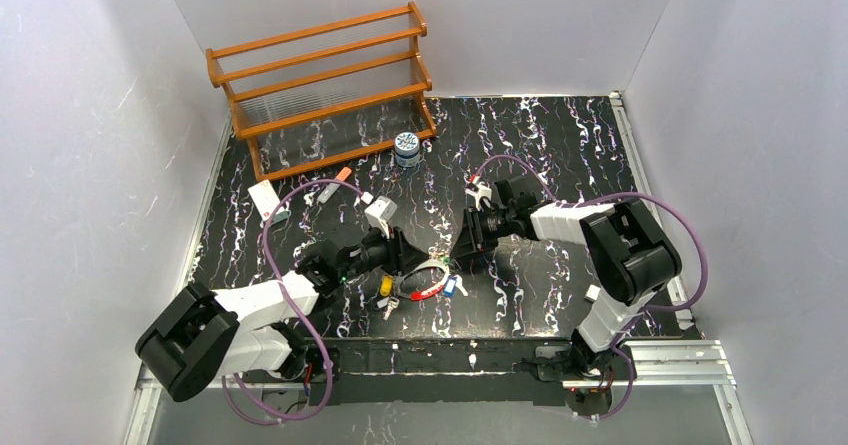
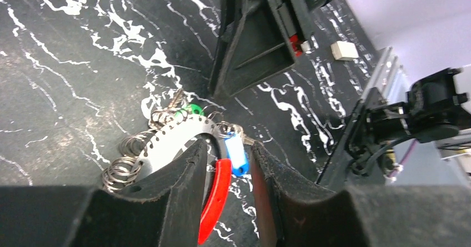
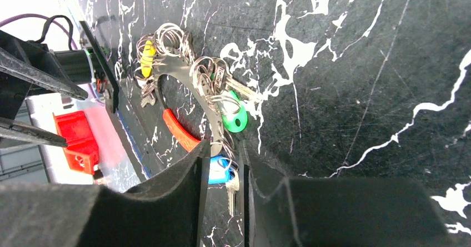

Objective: Put the keys on the keyring

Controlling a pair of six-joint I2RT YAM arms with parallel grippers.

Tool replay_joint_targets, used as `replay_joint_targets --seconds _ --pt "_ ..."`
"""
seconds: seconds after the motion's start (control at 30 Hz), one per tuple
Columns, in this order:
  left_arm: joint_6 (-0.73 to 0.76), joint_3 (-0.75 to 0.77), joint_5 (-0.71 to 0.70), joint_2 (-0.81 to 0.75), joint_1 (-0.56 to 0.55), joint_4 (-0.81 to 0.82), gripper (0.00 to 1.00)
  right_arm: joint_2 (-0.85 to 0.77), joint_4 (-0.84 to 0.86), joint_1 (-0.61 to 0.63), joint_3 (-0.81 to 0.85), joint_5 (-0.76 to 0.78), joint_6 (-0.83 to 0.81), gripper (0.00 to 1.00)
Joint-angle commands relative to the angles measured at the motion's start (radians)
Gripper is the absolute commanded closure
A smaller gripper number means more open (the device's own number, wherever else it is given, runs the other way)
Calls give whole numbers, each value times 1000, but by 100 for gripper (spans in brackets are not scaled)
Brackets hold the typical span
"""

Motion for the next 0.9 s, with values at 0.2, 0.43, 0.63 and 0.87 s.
replay_joint_targets --seconds 0.2,0.43,0.63,0.87 --pt "-108 -28 123 -3 49 156 66 75 51 -6 56 -90 -18 75" --pt "-111 -23 139 12 58 160 66 102 55 -6 66 -127 -21 76" --pt "-119 -21 136 16 67 170 66 108 64 -5 59 -179 -20 77" --pt "-122 -21 145 13 74 174 66 97 54 -5 37 -154 -35 63"
